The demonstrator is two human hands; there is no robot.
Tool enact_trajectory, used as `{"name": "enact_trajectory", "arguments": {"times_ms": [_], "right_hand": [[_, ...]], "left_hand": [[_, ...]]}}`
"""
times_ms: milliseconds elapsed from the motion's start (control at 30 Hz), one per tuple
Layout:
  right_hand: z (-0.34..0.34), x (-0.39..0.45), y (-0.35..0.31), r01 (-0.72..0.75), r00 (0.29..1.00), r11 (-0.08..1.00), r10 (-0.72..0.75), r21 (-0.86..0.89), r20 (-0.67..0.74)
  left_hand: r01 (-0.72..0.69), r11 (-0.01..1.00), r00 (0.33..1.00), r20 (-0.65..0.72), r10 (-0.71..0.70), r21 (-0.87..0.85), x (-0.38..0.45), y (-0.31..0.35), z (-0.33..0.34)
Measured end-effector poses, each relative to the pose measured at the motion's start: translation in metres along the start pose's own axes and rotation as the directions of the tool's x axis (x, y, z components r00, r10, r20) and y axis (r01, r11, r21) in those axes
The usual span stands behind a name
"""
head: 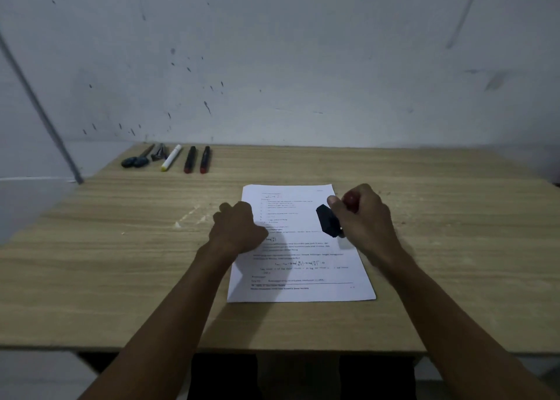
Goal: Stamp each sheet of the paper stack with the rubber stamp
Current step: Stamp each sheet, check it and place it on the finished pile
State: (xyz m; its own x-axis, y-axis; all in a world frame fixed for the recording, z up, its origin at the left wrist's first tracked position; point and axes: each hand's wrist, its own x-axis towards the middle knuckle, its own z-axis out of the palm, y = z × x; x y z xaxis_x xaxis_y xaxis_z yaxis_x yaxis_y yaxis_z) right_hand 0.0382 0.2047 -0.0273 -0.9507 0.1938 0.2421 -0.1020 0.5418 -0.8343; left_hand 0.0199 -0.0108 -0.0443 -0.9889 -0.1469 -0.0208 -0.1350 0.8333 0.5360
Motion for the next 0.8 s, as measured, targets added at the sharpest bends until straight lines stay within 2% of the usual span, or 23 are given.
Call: {"name": "enact_trajectory", "arguments": {"times_ms": [133,267,400,800], "right_hand": [[0.001,0.017,-0.009,0.081,0.994,0.964,-0.061,-0.253,0.086],[0.013,0.028,-0.019,0.212,0.975,0.808,-0.135,-0.550,0.178],[0.027,0.032,-0.015,0.257,0.962,0.800,-0.157,-0.543,0.225],[0.041,0.027,-0.009,0.193,0.975,0.842,-0.107,-0.504,0.194]], "left_hand": [[-0.134,0.991,0.991,-0.018,0.135,0.028,0.009,0.013,0.005],[-0.282,0.954,0.959,0.071,0.275,0.106,0.018,0.022,0.017],[-0.329,0.925,0.940,0.157,0.302,0.192,0.019,0.021,0.025],[-0.338,0.914,0.941,0.098,0.324,0.223,0.019,0.012,0.033]]}}
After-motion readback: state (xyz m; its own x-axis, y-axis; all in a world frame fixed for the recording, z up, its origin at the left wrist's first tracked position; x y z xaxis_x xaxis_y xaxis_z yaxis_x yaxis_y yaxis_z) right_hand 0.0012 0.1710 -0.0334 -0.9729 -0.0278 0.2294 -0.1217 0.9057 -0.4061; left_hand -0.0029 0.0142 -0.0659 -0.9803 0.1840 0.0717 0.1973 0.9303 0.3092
